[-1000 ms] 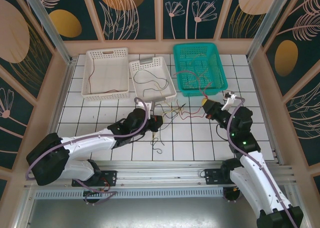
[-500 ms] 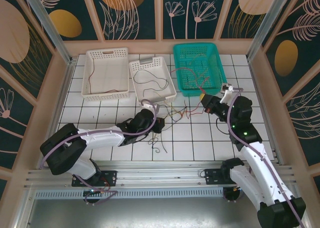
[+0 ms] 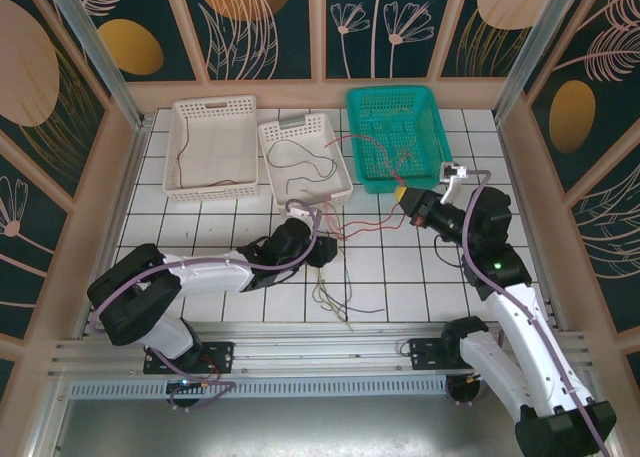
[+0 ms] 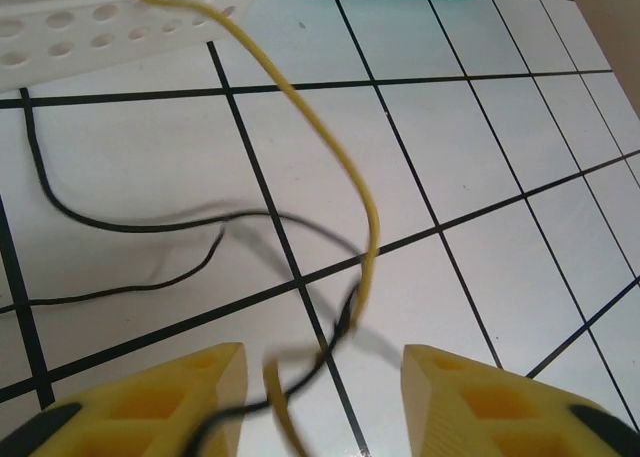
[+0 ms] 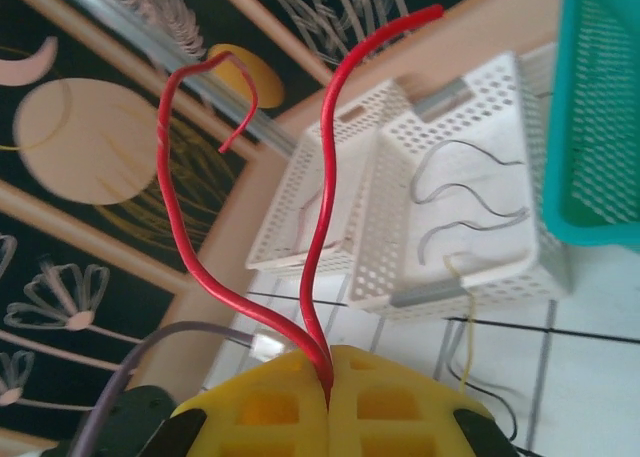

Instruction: Untangle the cables

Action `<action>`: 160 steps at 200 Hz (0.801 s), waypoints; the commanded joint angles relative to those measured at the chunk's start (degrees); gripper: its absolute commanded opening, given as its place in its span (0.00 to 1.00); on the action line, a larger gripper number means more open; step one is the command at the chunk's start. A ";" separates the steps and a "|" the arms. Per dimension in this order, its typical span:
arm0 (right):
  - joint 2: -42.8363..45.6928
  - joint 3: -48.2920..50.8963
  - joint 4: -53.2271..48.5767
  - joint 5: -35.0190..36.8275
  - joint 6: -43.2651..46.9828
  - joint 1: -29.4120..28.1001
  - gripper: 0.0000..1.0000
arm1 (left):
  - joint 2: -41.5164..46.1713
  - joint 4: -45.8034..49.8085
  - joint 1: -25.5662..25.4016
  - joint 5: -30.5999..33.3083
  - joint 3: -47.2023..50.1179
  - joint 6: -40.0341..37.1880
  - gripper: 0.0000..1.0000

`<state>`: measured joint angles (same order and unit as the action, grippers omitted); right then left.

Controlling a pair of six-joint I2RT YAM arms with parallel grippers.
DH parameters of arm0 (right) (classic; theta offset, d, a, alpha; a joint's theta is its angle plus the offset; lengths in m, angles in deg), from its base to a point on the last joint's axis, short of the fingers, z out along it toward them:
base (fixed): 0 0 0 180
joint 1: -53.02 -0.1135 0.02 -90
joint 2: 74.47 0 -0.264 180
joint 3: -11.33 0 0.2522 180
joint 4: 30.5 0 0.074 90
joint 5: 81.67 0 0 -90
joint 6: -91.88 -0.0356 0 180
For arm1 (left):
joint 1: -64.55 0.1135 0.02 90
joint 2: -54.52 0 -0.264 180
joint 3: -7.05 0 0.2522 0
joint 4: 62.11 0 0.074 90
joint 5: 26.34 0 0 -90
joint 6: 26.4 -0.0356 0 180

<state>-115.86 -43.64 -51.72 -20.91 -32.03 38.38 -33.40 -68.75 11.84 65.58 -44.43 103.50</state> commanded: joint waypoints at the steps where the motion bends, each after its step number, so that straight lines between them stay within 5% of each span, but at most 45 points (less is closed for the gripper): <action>1: -1.06 -3.68 -7.42 6.30 3.75 -0.40 0.00 | 2.35 -0.43 0.20 -0.79 -1.05 -1.23 0.49; 43: -0.93 -1.15 -4.75 2.49 3.09 -0.48 0.00 | 8.84 -0.19 0.19 -0.98 -0.38 -2.67 0.62; 88: -3.05 1.09 0.78 -1.54 1.39 -0.73 0.00 | 16.15 -8.64 0.21 -12.28 1.68 -2.40 0.81; 160: -7.69 1.05 4.29 -7.19 0.78 -1.82 0.00 | 13.21 -4.67 -2.26 -29.06 -3.01 -8.78 0.86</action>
<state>-122.94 -42.74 -51.27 -24.56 -30.43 37.68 -18.23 -75.13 11.39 43.44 -44.27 98.84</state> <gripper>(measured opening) 0.042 0.855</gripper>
